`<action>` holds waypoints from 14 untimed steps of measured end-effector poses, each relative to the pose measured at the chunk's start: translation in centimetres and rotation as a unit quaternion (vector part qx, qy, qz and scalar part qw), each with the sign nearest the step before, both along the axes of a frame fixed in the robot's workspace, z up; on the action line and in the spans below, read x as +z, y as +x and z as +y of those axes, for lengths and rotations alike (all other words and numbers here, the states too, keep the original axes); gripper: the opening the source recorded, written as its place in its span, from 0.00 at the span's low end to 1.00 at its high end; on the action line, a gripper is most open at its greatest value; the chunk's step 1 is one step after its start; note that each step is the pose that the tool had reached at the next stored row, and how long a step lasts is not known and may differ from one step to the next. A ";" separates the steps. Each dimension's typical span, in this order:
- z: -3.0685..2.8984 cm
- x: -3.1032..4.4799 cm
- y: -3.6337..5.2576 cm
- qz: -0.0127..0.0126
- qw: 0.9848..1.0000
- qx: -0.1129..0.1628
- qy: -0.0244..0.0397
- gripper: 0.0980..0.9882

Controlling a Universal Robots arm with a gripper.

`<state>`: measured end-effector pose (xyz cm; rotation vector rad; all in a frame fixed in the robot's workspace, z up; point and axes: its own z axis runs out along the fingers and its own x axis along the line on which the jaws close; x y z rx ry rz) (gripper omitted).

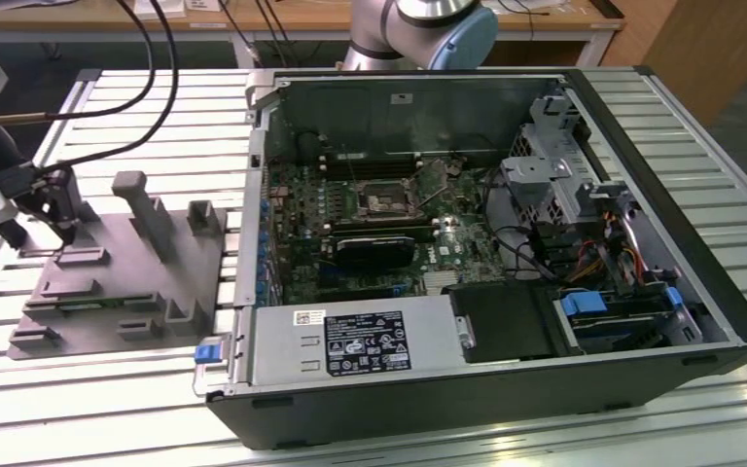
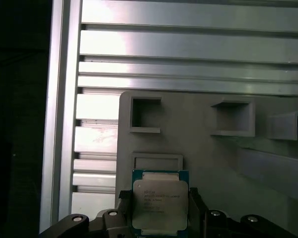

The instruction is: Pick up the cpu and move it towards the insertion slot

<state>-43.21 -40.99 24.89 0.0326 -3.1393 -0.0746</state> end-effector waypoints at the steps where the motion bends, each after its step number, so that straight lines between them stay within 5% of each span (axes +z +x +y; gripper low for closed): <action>1: 0.00 0.07 0.00 0.000 1.000 0.000 0.000 0.50; 14: 0.02 0.87 0.00 0.000 1.000 0.000 0.000 0.50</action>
